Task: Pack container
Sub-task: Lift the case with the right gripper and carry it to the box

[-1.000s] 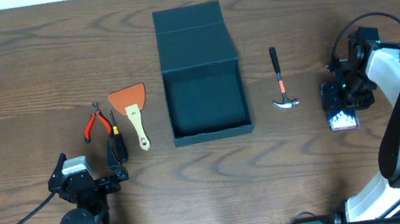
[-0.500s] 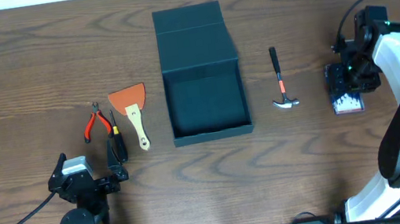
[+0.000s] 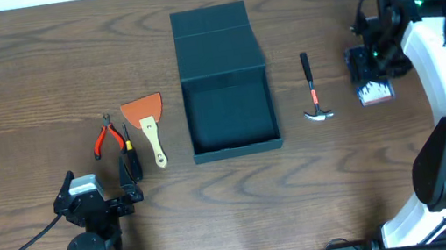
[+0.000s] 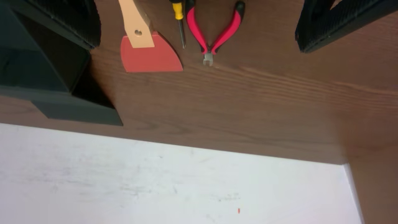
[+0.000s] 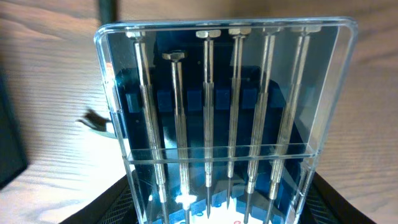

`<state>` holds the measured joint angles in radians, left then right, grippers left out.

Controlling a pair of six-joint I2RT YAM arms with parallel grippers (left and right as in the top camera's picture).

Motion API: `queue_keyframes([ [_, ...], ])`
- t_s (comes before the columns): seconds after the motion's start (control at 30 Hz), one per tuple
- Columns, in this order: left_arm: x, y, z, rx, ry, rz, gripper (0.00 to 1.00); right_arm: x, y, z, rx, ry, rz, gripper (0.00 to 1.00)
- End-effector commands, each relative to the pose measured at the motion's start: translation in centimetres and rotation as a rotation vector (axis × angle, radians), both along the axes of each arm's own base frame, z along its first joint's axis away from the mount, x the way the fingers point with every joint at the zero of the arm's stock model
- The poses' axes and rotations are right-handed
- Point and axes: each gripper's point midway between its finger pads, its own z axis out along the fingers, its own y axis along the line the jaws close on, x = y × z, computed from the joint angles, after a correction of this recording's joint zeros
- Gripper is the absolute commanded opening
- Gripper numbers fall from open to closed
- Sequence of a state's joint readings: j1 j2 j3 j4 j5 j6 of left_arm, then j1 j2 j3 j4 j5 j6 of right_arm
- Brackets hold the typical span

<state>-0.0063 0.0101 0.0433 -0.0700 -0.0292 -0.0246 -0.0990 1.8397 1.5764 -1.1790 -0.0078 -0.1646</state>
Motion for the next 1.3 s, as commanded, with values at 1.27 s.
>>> queue_keyframes([
  [1.27, 0.0, 0.2, -1.8, 0.014, 0.043, 0.008, 0.99, -1.5, 23.8, 7.7, 0.042, -0.178, 0.620, 0.32],
])
